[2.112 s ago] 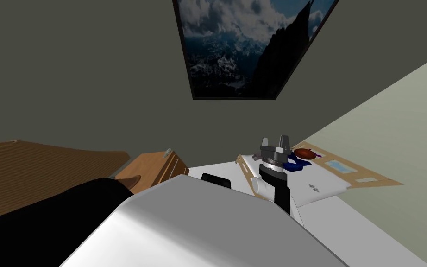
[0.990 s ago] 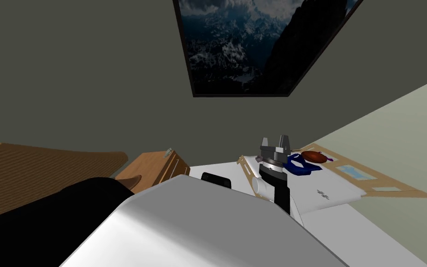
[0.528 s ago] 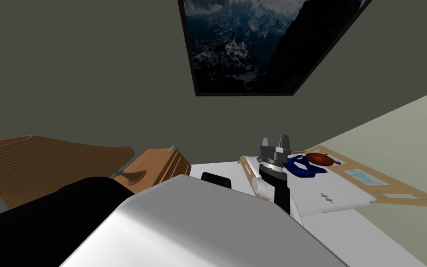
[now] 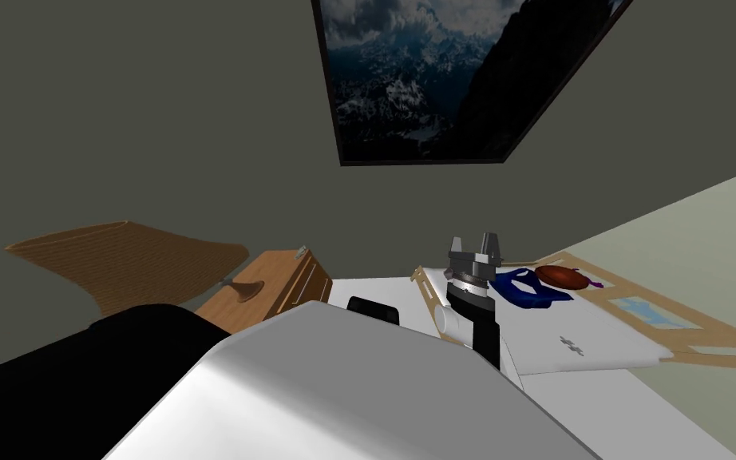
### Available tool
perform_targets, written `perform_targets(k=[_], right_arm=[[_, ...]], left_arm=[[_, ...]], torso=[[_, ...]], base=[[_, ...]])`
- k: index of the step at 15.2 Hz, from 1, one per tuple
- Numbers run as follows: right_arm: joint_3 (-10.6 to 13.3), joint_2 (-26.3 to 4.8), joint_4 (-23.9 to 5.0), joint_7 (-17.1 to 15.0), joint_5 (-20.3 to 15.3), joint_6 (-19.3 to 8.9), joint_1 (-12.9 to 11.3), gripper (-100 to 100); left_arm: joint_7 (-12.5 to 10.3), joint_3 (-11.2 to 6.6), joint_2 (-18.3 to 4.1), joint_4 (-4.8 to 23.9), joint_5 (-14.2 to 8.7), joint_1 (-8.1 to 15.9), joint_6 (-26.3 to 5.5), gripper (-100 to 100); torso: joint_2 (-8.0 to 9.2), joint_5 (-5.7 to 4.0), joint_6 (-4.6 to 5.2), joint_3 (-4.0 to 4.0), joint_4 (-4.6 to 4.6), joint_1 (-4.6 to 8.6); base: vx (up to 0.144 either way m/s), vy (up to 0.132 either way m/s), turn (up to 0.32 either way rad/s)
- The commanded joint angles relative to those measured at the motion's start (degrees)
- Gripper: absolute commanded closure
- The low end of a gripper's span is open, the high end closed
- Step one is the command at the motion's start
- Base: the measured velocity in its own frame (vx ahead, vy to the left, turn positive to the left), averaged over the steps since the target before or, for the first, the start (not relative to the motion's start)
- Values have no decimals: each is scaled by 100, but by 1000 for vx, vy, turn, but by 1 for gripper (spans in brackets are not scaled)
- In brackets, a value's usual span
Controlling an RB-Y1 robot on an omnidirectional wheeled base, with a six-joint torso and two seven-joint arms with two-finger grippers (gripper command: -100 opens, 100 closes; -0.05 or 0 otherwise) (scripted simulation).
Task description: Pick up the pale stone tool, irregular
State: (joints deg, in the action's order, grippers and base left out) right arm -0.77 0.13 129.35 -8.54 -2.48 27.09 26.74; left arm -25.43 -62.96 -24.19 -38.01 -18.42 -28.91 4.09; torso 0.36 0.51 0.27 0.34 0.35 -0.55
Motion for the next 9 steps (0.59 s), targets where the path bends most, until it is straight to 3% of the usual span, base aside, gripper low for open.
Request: perform_targets(k=[1,2,5,6,8,9], right_arm=[[0,0,0,0,0,0,0,0],[0,0,0,0,0,0,0,0],[0,0,0,0,0,0,0,0],[0,0,0,0,0,0,0,0],[0,0,0,0,0,0,0,0],[0,0,0,0,0,0,0,0]], left_arm=[[109,-43,-83,168,20,144,52,-100],[340,-293,-85,-35,198,359,-243,-100],[512,-449,-85,-35,198,477,-243,-100],[717,-659,-86,-215,376,749,-458,-100],[915,-855,-86,-237,376,811,-539,-100],[915,-855,-86,-237,376,811,-539,-100]], torso=[[0,0,0,0,0,0],[-6,2,1,-3,-1,-7],[-6,2,0,-4,-1,-7],[-10,2,0,-5,-2,-7],[-2,1,-1,-2,-1,-2],[-2,0,-1,-1,-1,-3]], base=[[-38,-11,0],[-56,-7,99],[-54,-21,53],[-61,-25,97],[-76,-31,80],[-43,-11,8]])
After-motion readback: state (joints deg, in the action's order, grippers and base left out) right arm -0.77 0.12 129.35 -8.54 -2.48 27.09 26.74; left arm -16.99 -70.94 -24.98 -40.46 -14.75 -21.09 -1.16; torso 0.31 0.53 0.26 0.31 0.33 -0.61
